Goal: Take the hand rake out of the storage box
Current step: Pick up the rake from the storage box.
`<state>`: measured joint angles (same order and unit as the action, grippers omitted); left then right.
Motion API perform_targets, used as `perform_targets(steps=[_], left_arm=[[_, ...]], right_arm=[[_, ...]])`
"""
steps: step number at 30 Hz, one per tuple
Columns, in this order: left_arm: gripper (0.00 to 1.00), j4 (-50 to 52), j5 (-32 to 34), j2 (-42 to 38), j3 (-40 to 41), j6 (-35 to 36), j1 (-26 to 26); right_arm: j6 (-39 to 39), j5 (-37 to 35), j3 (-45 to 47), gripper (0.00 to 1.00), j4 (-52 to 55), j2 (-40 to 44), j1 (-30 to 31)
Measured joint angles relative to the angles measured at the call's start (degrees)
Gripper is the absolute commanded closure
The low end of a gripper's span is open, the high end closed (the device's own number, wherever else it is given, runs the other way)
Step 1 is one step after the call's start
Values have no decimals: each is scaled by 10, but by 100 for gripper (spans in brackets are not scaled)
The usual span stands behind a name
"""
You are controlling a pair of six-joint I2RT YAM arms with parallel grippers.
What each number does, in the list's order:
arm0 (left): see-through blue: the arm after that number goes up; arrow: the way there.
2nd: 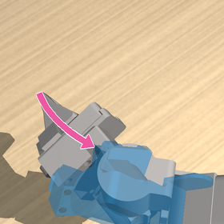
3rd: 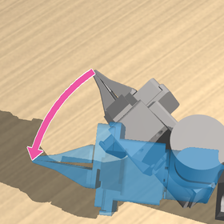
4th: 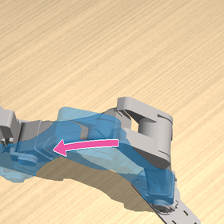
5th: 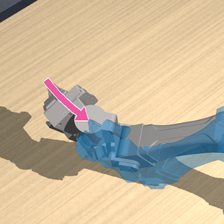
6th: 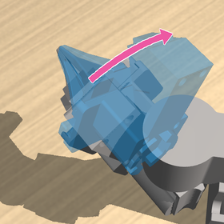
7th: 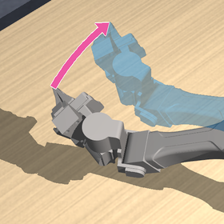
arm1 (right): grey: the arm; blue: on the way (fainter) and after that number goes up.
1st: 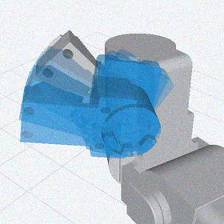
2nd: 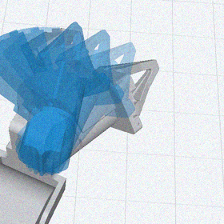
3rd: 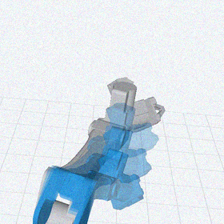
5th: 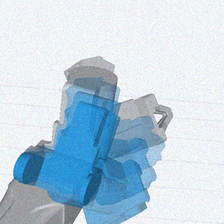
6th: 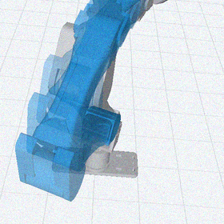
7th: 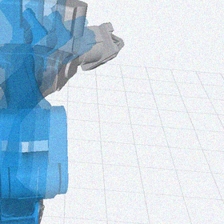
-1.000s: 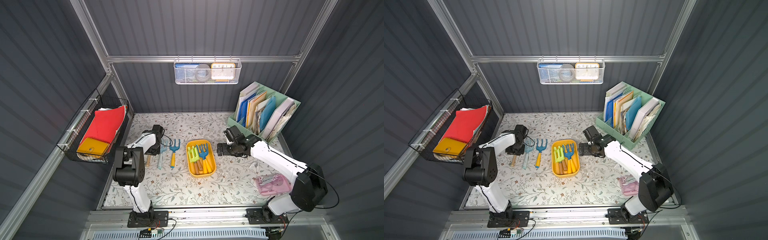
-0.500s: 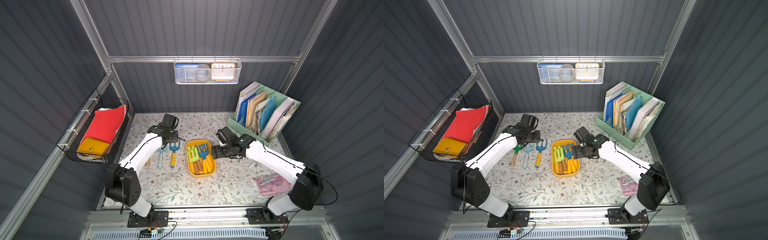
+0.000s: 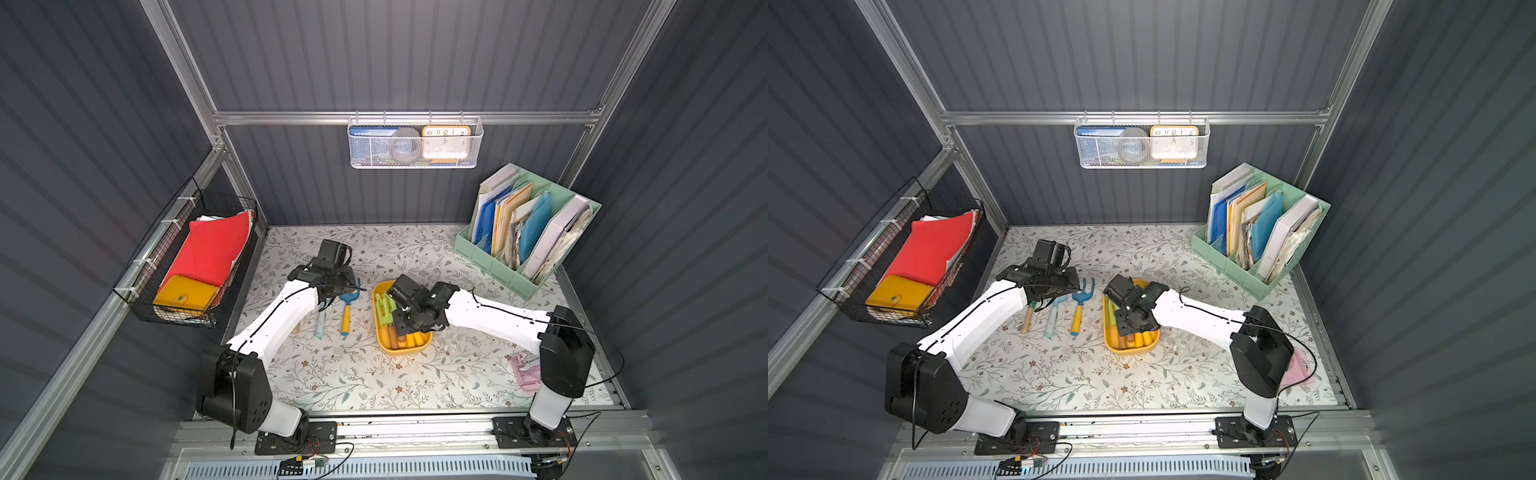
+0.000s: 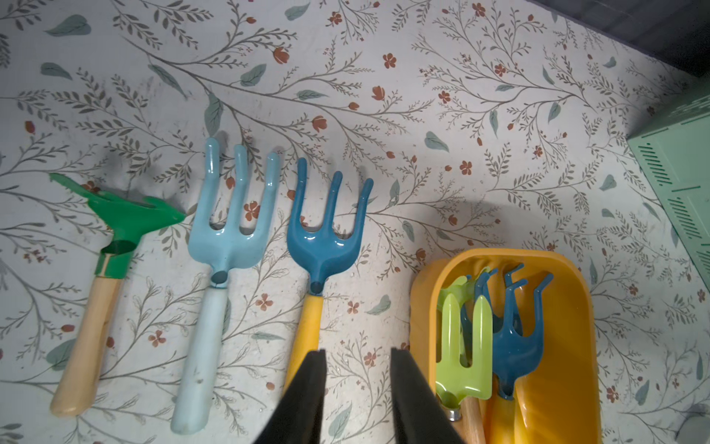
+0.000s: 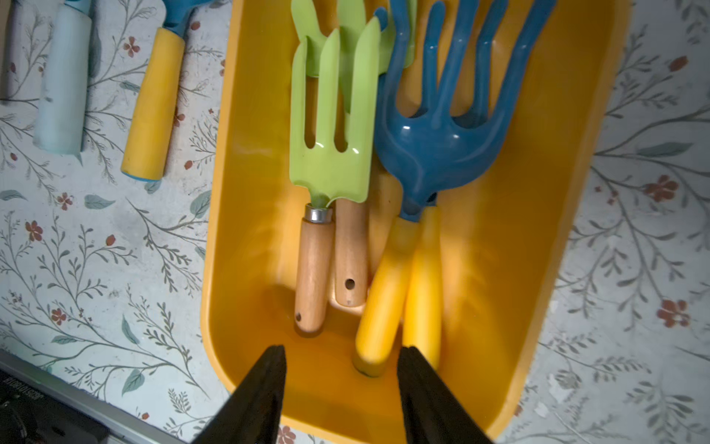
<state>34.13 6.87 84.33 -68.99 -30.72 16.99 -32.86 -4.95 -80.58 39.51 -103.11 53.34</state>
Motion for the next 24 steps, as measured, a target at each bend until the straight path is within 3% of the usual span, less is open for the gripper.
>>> perform_targets(steps=[6, 24], left_arm=[[65, 17, 34, -24, 1, -25, -1], [64, 39, 38, -38, 6, -34, -1]], right_arm=[[-32, -2, -6, 56, -33, -37, 3], [-63, 13, -38, 68, -58, -99, 5]])
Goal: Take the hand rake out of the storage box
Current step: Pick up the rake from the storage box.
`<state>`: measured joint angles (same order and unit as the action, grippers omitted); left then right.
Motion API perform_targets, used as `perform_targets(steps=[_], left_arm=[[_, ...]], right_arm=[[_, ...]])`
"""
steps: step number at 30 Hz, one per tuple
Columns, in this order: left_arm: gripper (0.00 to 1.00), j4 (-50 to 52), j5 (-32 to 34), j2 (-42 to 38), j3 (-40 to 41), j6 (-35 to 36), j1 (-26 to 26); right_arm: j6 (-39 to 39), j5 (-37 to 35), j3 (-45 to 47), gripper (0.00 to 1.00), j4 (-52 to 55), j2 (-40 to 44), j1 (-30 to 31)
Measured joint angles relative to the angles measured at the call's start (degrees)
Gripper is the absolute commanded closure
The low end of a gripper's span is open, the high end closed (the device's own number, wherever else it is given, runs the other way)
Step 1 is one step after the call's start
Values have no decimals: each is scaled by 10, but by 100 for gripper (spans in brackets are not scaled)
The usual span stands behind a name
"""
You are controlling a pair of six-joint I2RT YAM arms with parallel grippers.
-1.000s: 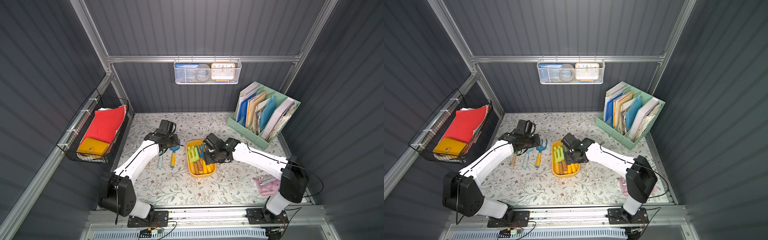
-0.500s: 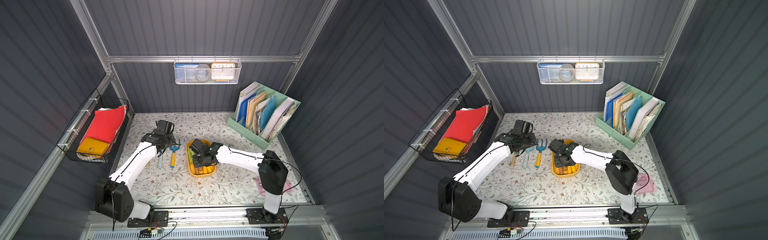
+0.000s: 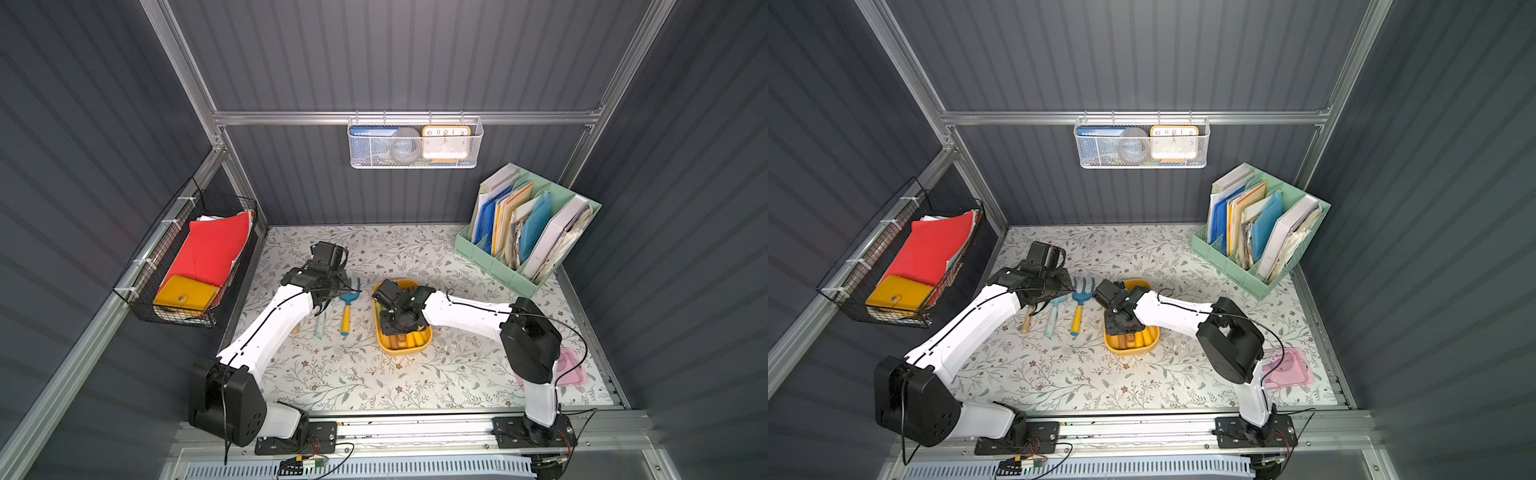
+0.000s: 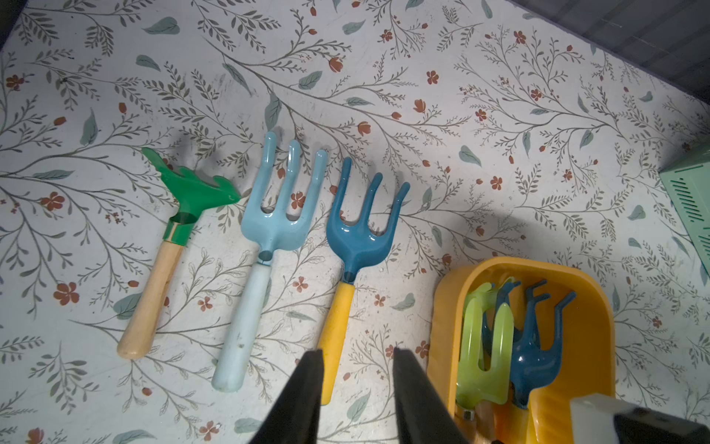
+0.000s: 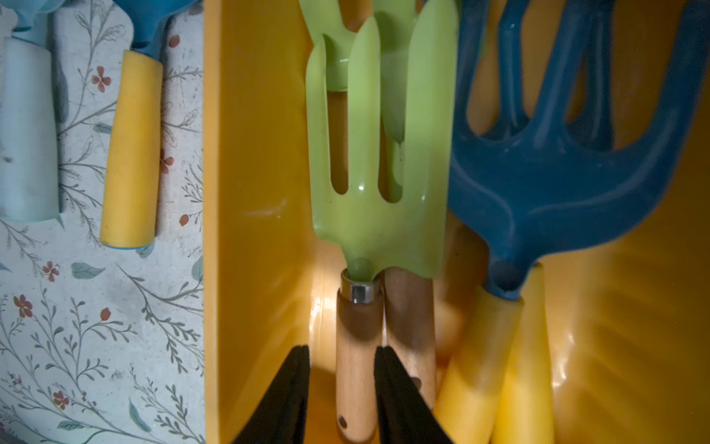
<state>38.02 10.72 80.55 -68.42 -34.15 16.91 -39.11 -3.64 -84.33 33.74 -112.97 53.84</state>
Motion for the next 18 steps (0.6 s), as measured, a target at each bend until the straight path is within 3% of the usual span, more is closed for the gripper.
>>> perform_targets(steps=[5, 11, 18], left_arm=[[64, 0, 0, -7, 0, 0, 0], [64, 0, 0, -7, 7, 0, 0], [65, 1, 0, -7, 7, 1, 0]], right_arm=[[-9, 9, 0, 69, 0, -5, 0], [-24, 9, 0, 61, -1, -29, 0], [-35, 9, 1, 63, -3, -40, 2]])
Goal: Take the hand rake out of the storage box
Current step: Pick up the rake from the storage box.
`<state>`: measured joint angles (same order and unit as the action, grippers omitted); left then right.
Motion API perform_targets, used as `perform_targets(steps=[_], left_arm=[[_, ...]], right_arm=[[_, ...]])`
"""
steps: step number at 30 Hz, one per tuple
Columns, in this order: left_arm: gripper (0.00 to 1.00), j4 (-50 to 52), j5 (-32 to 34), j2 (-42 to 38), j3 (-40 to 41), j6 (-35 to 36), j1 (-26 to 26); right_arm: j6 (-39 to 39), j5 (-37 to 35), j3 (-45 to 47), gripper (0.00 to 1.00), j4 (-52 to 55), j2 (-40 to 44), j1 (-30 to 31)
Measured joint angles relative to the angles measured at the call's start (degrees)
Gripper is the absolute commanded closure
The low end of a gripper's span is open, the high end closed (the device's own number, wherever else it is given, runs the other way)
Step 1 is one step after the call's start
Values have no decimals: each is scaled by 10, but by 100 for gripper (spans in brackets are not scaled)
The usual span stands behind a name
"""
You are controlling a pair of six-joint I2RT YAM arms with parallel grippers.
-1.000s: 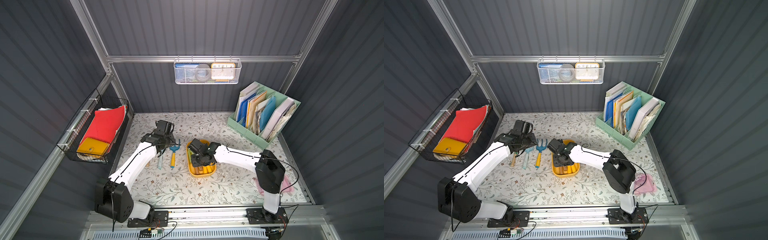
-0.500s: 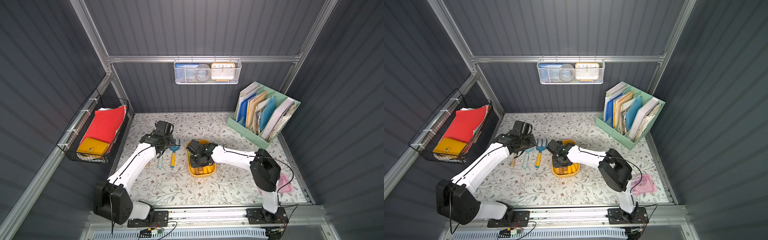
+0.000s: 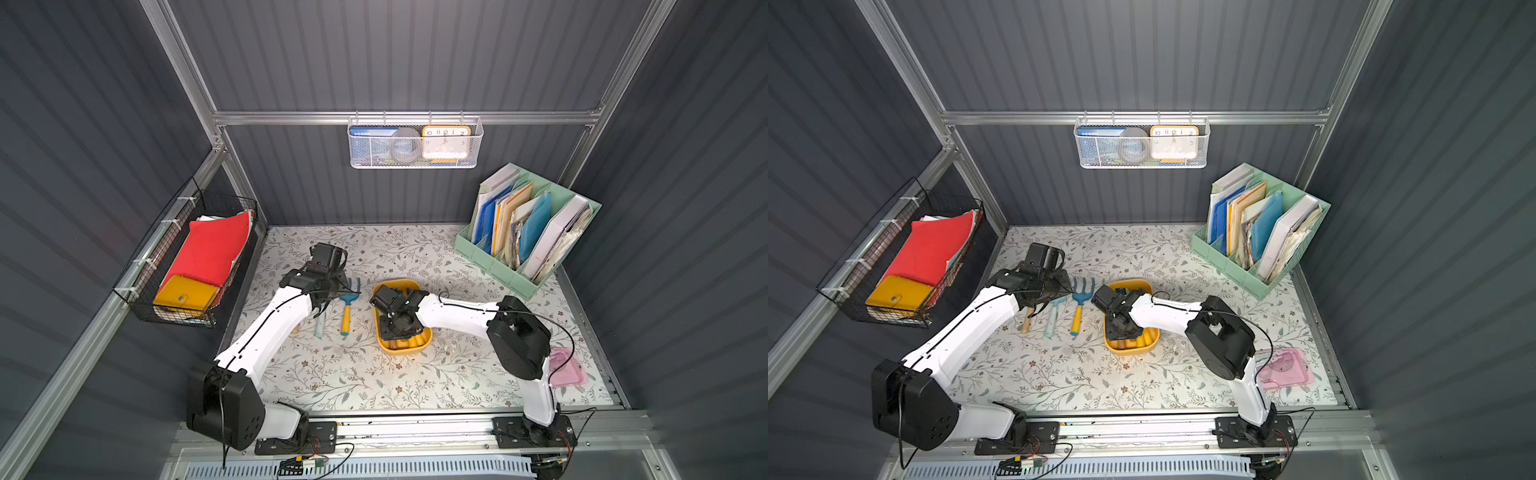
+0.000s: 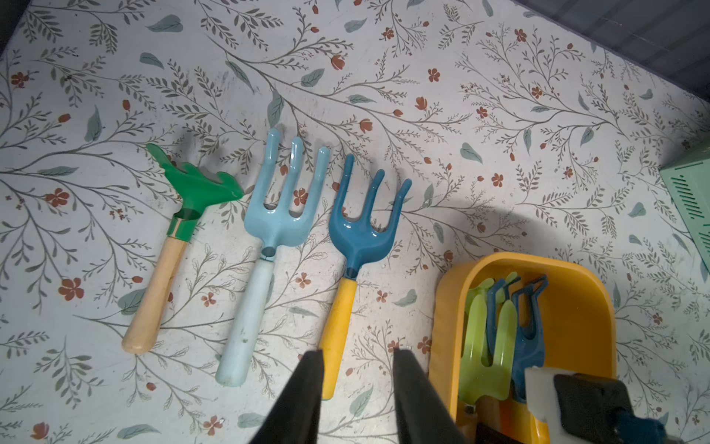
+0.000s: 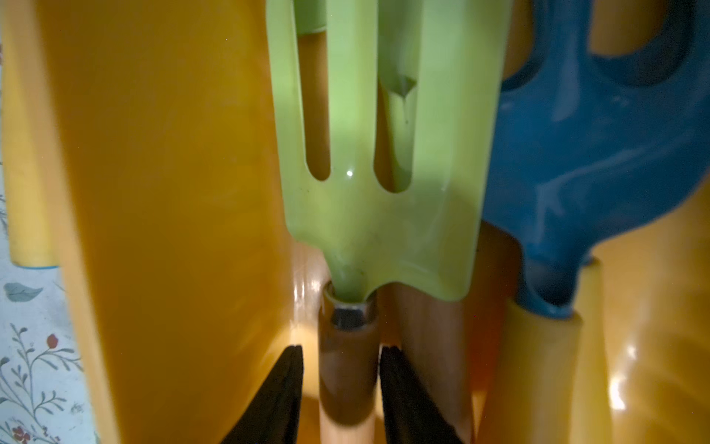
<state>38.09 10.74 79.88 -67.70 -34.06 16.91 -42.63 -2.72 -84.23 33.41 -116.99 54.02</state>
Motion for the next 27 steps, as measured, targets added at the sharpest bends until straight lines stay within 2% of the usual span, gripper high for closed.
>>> perform_targets(steps=[12, 27], left_arm=[[65, 0, 5, 0, 0, 2, 0], [65, 3, 17, 0, 0, 10, 0]], right_arm=[[-13, -3, 5, 75, -6, 3, 0], [-18, -11, 22, 79, -12, 124, -23]])
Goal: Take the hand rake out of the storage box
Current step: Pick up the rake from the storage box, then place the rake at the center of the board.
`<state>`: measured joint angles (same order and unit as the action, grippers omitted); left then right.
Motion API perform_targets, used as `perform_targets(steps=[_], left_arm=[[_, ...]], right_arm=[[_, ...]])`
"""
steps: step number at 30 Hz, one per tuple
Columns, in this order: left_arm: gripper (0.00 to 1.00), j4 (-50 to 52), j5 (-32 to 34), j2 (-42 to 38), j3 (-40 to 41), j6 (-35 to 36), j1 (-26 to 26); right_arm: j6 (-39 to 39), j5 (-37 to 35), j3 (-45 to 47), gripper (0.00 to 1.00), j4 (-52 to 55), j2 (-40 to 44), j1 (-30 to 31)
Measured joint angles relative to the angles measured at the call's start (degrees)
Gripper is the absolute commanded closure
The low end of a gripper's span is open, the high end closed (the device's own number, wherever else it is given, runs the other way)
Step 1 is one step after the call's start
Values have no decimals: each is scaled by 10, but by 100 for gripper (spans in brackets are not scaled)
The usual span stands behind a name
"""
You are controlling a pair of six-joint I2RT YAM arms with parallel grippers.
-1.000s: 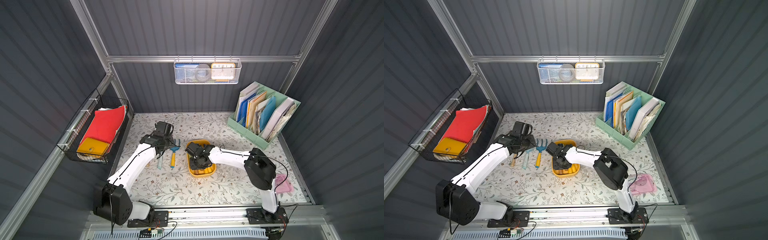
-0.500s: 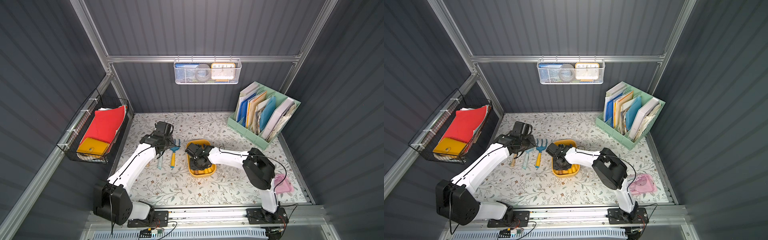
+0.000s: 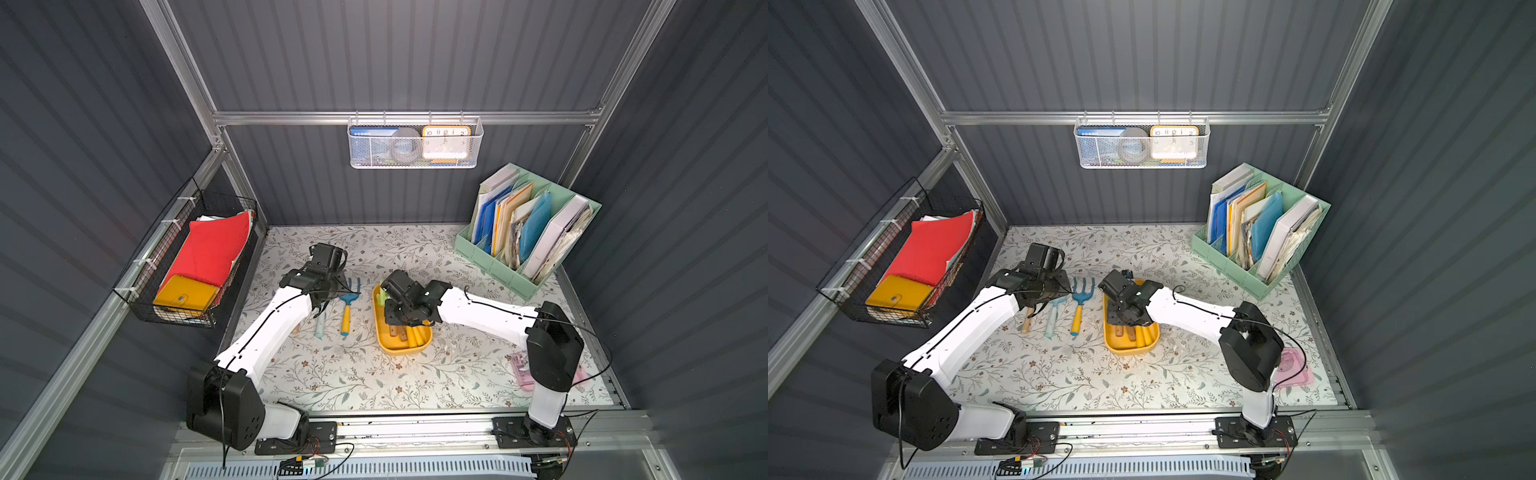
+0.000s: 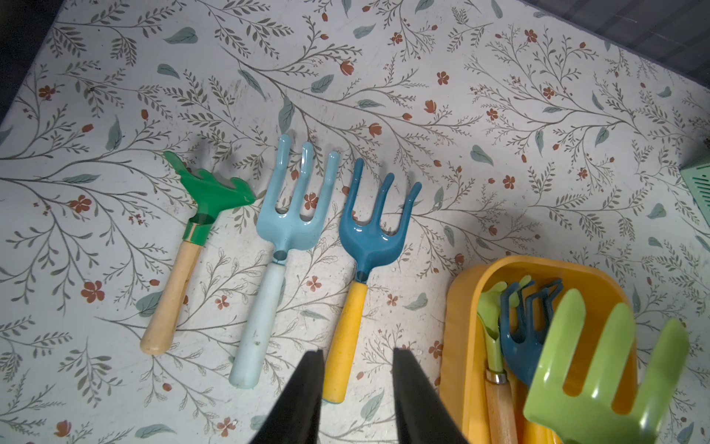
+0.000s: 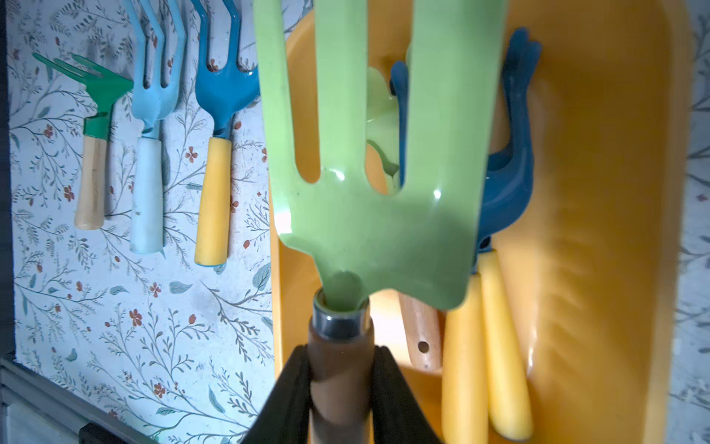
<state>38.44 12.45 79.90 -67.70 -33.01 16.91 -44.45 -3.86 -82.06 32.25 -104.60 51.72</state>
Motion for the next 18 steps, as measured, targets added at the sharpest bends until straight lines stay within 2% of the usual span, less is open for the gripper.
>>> perform_targets(steps=[5, 14, 18], left_arm=[[65, 2, 0, 1, 0, 0, 0], [65, 3, 0, 2, 0, 1, 0], [64, 4, 0, 3, 0, 2, 0]], right_arm=[[17, 27, 40, 80, -4, 50, -42], [106, 114, 116, 80, 7, 157, -216], [137, 156, 155, 81, 10, 174, -264]])
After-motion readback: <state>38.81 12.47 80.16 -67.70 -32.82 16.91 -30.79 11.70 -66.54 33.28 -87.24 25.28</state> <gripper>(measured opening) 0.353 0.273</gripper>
